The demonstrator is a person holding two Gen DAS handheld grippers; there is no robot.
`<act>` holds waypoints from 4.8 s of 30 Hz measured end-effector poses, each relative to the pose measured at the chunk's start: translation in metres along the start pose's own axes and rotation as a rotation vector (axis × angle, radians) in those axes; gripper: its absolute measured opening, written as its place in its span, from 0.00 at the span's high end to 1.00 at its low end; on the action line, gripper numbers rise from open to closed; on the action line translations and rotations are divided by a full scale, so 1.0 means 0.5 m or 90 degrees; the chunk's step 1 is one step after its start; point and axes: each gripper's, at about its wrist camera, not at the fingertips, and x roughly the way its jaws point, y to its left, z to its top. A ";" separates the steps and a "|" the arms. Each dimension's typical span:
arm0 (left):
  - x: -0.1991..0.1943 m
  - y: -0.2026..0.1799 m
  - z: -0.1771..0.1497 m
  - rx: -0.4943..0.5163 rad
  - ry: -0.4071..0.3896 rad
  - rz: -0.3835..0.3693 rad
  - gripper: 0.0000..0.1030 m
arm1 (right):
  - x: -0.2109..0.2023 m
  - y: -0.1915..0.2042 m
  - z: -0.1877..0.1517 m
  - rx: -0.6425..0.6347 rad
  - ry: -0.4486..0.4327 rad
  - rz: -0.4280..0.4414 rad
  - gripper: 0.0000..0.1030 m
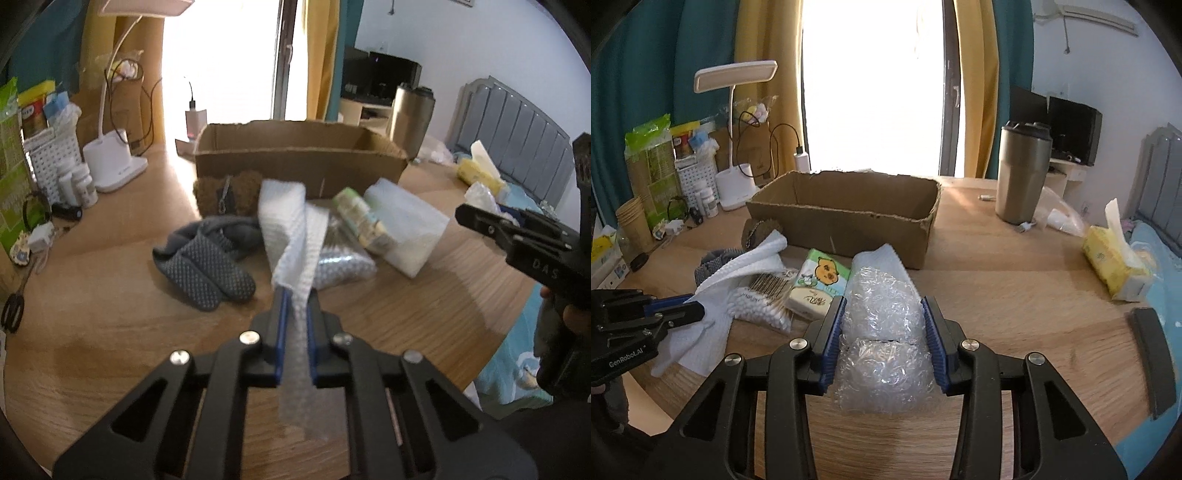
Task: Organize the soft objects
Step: 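Drop the wipe into the box with the left tool while the right tool drops the bubble wrap, then grasp the grey dotted glove with the left tool while the right tool grasps the cartoon tissue pack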
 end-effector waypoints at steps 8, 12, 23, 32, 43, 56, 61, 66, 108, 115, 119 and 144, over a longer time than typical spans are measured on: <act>-0.035 0.001 0.028 -0.006 -0.040 -0.020 0.93 | -0.012 -0.005 0.008 0.004 -0.013 -0.001 0.58; -0.058 0.001 0.050 -0.005 -0.069 -0.022 0.93 | -0.019 -0.004 0.022 0.002 -0.029 0.003 0.58; -0.086 0.008 0.125 -0.007 -0.131 -0.011 0.93 | -0.024 -0.016 0.068 -0.006 -0.062 0.004 0.58; -0.071 0.022 0.188 -0.009 -0.160 -0.004 0.93 | -0.004 -0.031 0.112 -0.014 -0.081 0.005 0.58; -0.030 0.048 0.260 -0.016 -0.180 0.010 0.93 | 0.049 -0.040 0.174 -0.022 -0.103 0.018 0.58; 0.071 0.071 0.331 -0.010 -0.181 0.014 0.93 | 0.143 -0.041 0.229 -0.033 -0.099 0.038 0.58; 0.127 0.067 0.346 -0.007 -0.167 0.008 0.93 | 0.178 -0.041 0.239 -0.029 -0.092 0.051 0.58; 0.196 0.072 0.353 -0.014 -0.138 0.002 0.93 | 0.215 -0.039 0.240 -0.029 -0.075 0.062 0.58; 0.068 0.081 0.328 -0.060 -0.178 -0.027 0.20 | 0.137 -0.041 0.236 -0.002 -0.074 0.001 0.31; 0.013 0.069 0.309 -0.051 -0.199 -0.026 0.19 | 0.089 -0.032 0.226 -0.005 -0.090 -0.004 0.31; -0.018 0.063 0.291 -0.045 -0.206 -0.025 0.19 | 0.059 -0.026 0.215 -0.004 -0.099 -0.007 0.30; -0.001 0.086 0.122 -0.082 -0.114 0.007 0.19 | 0.069 -0.009 0.083 -0.007 -0.011 0.002 0.30</act>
